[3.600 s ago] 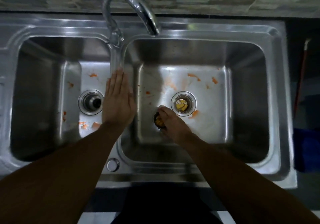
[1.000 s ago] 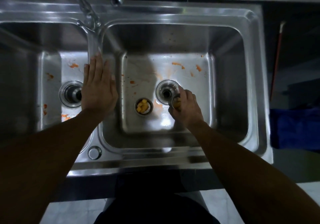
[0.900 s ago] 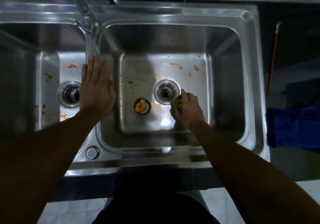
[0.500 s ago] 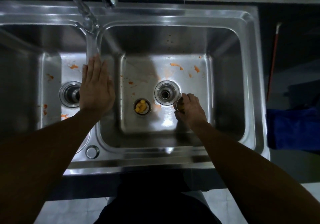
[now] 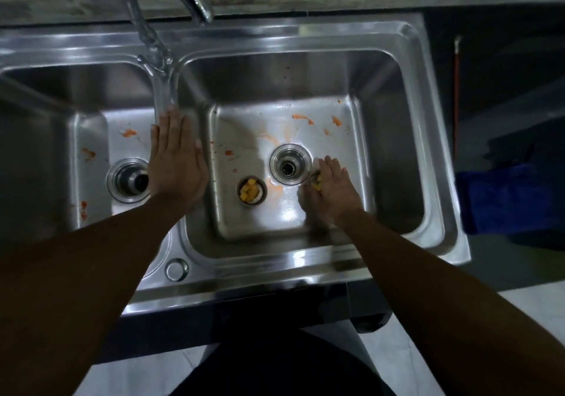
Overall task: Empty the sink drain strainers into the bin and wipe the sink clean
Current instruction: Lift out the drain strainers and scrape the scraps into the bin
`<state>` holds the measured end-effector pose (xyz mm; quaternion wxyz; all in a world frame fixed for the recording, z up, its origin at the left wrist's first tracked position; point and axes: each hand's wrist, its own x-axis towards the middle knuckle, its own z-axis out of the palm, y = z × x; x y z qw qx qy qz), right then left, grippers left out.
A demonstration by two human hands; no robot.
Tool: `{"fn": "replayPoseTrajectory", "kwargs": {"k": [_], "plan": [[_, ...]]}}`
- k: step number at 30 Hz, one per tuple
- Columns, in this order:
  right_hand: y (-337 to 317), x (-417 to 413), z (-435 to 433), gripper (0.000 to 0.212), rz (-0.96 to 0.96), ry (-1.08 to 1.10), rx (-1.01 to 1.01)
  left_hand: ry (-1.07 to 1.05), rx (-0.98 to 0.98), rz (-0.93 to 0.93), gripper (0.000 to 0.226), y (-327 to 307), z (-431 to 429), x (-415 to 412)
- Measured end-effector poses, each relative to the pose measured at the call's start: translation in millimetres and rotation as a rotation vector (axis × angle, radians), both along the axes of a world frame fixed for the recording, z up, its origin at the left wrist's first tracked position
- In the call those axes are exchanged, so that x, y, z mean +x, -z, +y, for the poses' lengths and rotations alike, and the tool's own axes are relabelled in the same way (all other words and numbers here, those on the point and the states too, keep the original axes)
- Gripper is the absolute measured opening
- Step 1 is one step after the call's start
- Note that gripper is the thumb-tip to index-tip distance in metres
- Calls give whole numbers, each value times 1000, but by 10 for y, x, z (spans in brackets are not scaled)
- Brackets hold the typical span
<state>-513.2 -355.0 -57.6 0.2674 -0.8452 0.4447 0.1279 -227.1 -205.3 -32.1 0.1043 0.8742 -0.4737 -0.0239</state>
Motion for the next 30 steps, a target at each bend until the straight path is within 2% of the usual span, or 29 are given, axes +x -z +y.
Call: {"fn": "replayPoseTrajectory", "kwargs": {"k": [6,10,13,17,19,24,30], "plan": [[-264,-322,103,66,11,36,75,12,52,60,61,-74,-6,6],[-441,-574,126,61,-52,54,25,-23,137,129,68,-180,-85,-81],[-551,-684,61,60,-82,62,17,-52,122,215,73,-306,-123,-451],[-719,-759,-191,58,-147,102,8,38,143,408,69,-333,-98,-1235],[-815,-790,-401,55,-215,143,-39,133,137,490,61,-291,-65,-1574],[-1075,-906,-1017,35,-396,194,-303,280,257,466,61,-134,-32,-2111],[-1128,-1065,-1626,25,-213,246,-536,241,326,460,61,-50,-59,-2272]]}}
